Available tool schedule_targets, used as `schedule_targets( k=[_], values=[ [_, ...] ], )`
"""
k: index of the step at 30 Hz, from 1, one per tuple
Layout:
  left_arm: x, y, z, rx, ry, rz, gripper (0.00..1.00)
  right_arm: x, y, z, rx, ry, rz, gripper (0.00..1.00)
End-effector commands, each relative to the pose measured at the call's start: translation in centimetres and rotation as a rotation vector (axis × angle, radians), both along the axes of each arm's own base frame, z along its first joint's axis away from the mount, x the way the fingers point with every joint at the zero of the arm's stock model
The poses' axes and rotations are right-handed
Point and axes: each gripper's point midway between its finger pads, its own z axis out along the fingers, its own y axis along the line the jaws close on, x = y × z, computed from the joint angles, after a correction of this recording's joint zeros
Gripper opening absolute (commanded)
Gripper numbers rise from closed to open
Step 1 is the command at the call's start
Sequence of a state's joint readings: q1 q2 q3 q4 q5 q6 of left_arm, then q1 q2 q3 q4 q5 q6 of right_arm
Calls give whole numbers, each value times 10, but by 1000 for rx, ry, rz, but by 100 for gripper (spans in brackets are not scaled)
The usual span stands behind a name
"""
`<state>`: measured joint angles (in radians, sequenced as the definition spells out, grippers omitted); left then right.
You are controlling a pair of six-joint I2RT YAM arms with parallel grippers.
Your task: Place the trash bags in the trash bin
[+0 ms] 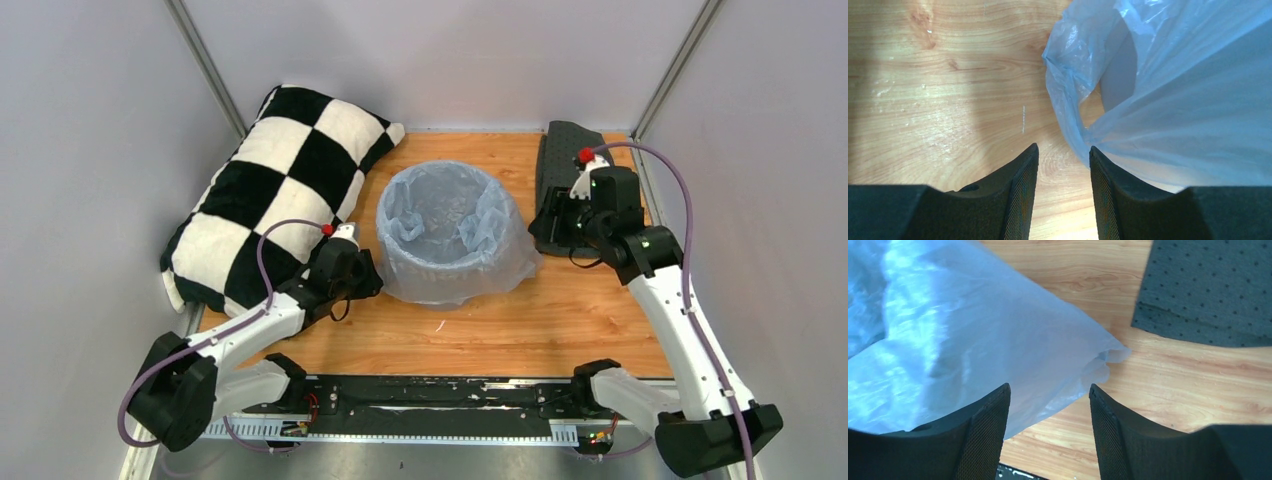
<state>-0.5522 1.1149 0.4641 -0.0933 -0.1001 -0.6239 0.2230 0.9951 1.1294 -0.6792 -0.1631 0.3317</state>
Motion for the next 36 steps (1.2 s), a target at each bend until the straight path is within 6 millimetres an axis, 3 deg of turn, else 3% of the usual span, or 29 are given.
schedule_targets(
  k=[1,7,15,20,25,31,36],
  values=[
    [-3,6,9,-14,-23,25,45,-14,15,21,-101,-9,79,61],
    [5,6,24,-24,-54,52,44,-11,54,81,-176,-143,180,61],
    [26,-8,35,-72,-47,81,34,-2,125,85,-322,-116,347,59],
    [36,-17,32,-94,-37,76,29,4,163,62,-392,-26,390,64],
    [36,-18,21,-93,-21,76,25,5,176,25,-422,90,387,71],
    [32,-20,8,-88,11,59,22,8,163,-14,-502,198,297,86],
    [35,-23,10,-95,-10,50,22,8,157,-40,-527,260,247,93]
  ],
)
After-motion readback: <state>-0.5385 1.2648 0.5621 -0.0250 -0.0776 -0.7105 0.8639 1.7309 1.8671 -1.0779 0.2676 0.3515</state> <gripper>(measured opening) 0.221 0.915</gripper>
